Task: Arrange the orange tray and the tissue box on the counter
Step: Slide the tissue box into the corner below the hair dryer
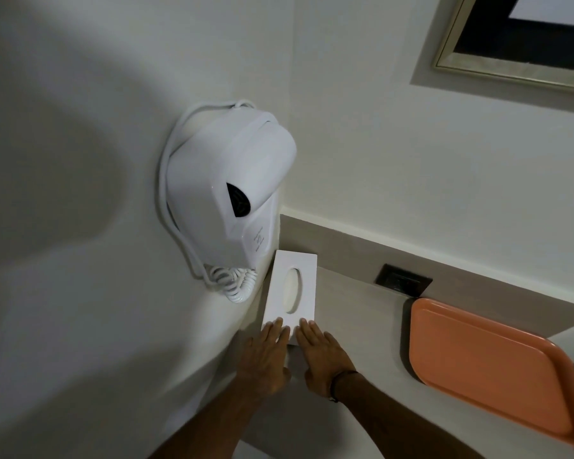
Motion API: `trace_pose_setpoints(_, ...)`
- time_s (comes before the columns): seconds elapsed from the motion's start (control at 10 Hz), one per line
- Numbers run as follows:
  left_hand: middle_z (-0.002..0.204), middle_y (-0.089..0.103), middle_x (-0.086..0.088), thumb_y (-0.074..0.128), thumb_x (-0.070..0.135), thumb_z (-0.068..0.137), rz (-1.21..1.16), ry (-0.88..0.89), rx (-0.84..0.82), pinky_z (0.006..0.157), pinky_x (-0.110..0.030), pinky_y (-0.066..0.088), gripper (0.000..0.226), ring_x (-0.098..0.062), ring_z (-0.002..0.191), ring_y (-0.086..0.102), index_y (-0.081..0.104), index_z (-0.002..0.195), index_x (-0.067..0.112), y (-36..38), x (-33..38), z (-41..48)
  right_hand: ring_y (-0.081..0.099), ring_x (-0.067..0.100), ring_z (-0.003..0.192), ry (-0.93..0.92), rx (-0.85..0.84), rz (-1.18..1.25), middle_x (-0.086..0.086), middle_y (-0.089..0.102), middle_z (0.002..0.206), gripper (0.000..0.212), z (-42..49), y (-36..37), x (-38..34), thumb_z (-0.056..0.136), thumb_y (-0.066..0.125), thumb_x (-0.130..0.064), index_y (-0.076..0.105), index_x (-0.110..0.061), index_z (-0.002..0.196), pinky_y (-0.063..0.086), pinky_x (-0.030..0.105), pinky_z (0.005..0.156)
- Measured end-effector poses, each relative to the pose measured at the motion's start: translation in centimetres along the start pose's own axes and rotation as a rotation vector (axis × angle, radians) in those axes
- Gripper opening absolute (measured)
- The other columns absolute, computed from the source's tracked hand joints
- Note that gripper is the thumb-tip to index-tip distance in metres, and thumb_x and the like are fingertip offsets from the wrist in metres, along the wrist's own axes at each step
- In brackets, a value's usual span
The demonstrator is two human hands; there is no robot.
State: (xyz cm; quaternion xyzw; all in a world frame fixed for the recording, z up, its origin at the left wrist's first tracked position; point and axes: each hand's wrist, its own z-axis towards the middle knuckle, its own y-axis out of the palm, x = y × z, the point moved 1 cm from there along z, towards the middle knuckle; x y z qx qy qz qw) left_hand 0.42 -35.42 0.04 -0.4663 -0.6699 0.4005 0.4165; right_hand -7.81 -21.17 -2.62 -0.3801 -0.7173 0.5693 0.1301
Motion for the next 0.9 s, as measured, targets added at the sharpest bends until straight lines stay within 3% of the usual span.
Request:
trace_pose_setpoints(0.1,0.170,-0.006,-0.001,0.058,0.051,0.091,0.025,0.001,-0.003,0.126,-0.053,0.011,0.092,-0.025,0.158,-0.002,0.003,0.159,0.023,-0.3,-1.7,0.4,-0.013,0.024,0.155,-0.033,-0.030,0.039,0.006,-0.013,0.168,0.100,0.9,-0.3,-1.1,0.084,0.062,-0.020,-0.004,-0.017,0.159,-0.001,0.037,0.122)
trace_pose_setpoints(0.4,0.171,0.003,-0.002,0.062,0.050,0.085,-0.009,0.000,0.029,0.121,-0.046,0.033,0.095,-0.026,0.157,0.008,0.010,0.158,0.018,-1.6,-5.2,2.1,-0.011,0.025,0.155,-0.083,-0.077,0.056,0.008,-0.013,0.168,0.105,4.1,-0.9,-2.7,0.079,0.065,-0.023,-0.003,-0.016,0.159,0.006,0.037,0.124)
trace_pose_setpoints(0.5,0.171,0.001,-0.002,0.061,0.052,0.086,0.013,0.027,0.030,0.122,-0.045,0.033,0.097,-0.026,0.157,0.007,0.007,0.159,0.017,-1.4,-5.5,2.1,-0.011,0.024,0.155,-0.087,-0.078,0.021,0.008,-0.013,0.168,0.106,4.2,-0.8,-2.5,0.078,0.065,-0.024,-0.003,-0.017,0.159,0.007,0.038,0.124)
trace_pose_setpoints(0.8,0.170,-0.002,-0.005,0.056,0.039,0.092,0.071,0.039,0.054,0.127,-0.043,0.016,0.088,-0.025,0.158,0.002,0.005,0.159,0.016,-2.3,-4.4,0.8,-0.010,0.021,0.156,-0.095,-0.042,0.020,0.002,-0.012,0.169,0.102,2.8,-2.1,-2.7,0.083,0.064,-0.026,-0.003,-0.021,0.159,0.004,0.038,0.124)
trace_pose_setpoints(0.9,0.170,-0.005,-0.007,0.048,0.038,0.095,0.097,0.042,0.075,0.129,-0.047,0.006,0.083,-0.026,0.157,-0.003,0.001,0.159,0.015,-2.3,-2.4,-1.1,-0.008,0.019,0.155,-0.089,0.000,0.143,0.000,-0.009,0.169,0.104,-0.5,-3.0,-1.9,0.082,0.066,-0.028,-0.003,-0.026,0.159,0.005,0.035,0.124)
